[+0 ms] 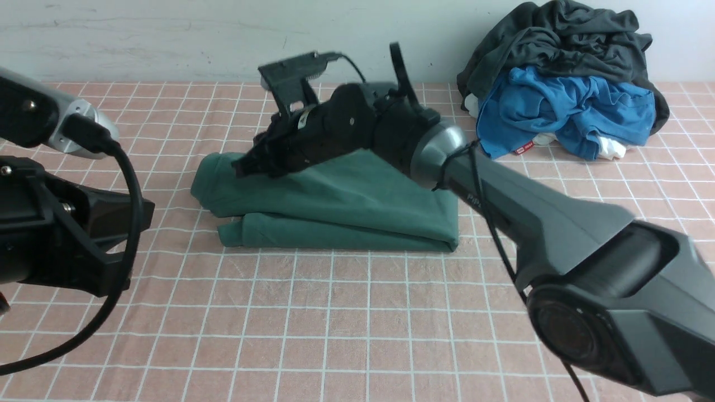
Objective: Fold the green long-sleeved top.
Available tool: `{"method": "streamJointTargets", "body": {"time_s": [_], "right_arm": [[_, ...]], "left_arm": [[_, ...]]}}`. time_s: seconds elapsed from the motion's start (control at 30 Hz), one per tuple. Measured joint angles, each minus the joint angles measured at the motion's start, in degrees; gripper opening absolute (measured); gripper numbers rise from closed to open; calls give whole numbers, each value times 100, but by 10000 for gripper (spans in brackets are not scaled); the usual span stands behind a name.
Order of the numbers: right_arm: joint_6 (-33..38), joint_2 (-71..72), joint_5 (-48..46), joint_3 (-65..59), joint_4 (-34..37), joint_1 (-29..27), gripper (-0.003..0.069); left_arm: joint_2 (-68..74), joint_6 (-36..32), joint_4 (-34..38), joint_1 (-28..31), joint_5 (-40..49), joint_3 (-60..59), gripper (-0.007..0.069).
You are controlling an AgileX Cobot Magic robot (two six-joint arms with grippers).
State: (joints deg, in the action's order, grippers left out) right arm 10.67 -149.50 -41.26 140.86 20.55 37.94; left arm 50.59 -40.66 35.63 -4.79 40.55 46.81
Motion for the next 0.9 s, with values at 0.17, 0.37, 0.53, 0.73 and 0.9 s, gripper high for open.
{"method": "streamJointTargets", "body": {"time_s": [0.17,0.37,0.53,0.73,0.9], "right_arm": [[84,-189,25,-9,0,99,-10],[258,388,-545,572,-332,132,-10],[262,1274,-1316,515,-563,10,-10],[262,2947,-1792,-837,-977,-340,-10],[116,5310,-1927,-3691,-2019,-445,-10]], "left_arm": [[-69,-27,0,-199,-99,-30,-3],[-967,-35,-123,-214,-446,-333,-3],[-1892,-34,-471,-218,-999,-674,-3],[-2751,-34,-742,-225,-1907,-1502,-3],[-3271,-28,-658,-225,-3104,-2501,-3]]}}
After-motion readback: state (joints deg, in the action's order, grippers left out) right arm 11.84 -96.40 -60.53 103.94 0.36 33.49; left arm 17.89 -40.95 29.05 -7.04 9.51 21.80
